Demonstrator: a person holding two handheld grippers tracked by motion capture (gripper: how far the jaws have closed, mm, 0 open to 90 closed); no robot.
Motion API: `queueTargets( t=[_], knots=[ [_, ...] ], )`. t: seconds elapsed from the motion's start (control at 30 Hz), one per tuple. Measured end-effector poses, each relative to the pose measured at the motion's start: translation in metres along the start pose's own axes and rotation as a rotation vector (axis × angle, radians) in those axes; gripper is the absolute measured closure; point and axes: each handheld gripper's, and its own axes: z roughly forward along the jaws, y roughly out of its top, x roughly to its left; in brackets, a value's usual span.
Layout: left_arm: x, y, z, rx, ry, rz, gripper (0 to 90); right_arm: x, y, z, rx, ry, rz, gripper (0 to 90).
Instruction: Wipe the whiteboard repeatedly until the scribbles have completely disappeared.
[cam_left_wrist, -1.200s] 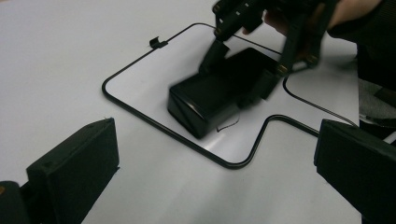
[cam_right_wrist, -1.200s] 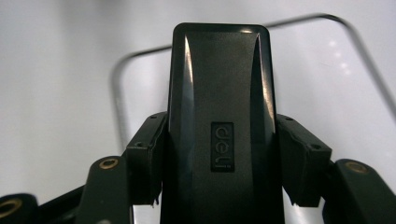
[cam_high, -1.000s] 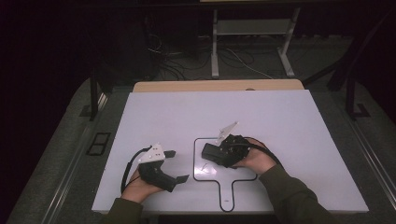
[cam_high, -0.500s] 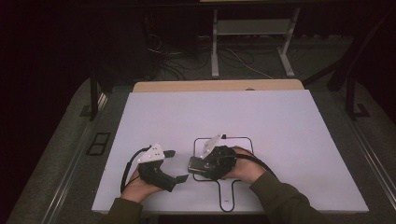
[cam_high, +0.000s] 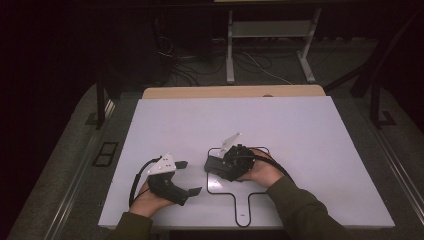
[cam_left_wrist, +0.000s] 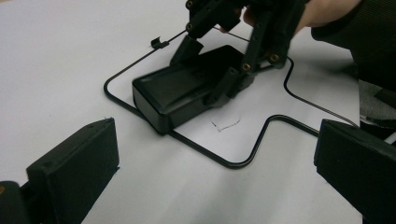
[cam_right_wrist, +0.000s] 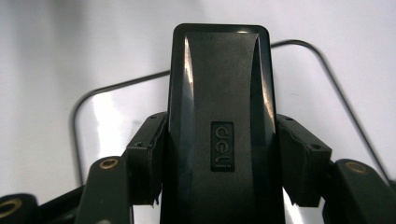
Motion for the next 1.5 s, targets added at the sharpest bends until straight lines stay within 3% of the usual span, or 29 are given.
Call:
queueTargets(
  t=[0.17,0.27,0.37,0.53,0.67,0.8,0.97,1.07,1.13,1.4,1.5],
  knots=[
    [0.000,0.000,0.000,-0.002,0.002,-0.005,0.0,0.029,0.008,0.003,0.007,0.070,-0.095,38.8],
    [0.000,0.000,-0.001,-0.002,0.002,-0.004,0.0,0.036,0.009,0.003,0.009,0.091,-0.100,38.9],
    [-0.001,0.000,-0.001,-0.002,0.002,-0.003,0.0,0.027,0.008,0.002,0.006,0.068,-0.073,38.8],
    [0.000,0.000,0.000,0.003,0.001,-0.005,0.0,-0.002,-0.002,-0.003,0.010,-0.018,0.007,38.9],
    [0.000,0.000,0.001,0.001,0.000,-0.002,0.0,-0.015,-0.007,-0.004,0.003,-0.036,0.043,38.8],
    [0.000,0.000,0.000,0.002,0.001,-0.002,0.0,-0.004,-0.003,-0.002,0.006,-0.006,0.006,38.8],
    [0.000,0.000,-0.001,-0.001,0.002,-0.004,0.0,0.027,0.008,0.002,0.012,0.056,-0.090,38.8],
    [0.000,0.000,0.000,0.000,0.002,-0.003,0.0,0.037,0.010,0.002,0.016,0.081,-0.098,38.8],
    [-0.001,0.000,-0.001,0.000,0.002,-0.001,0.0,0.033,0.009,0.002,0.015,0.080,-0.085,38.8],
    [0.000,0.000,-0.001,-0.002,0.002,-0.002,0.0,-0.012,-0.007,-0.007,0.028,-0.064,0.043,38.8],
    [0.000,0.000,0.000,0.000,0.002,0.000,0.0,-0.020,-0.013,-0.009,0.019,-0.061,0.094,38.8]
  ],
)
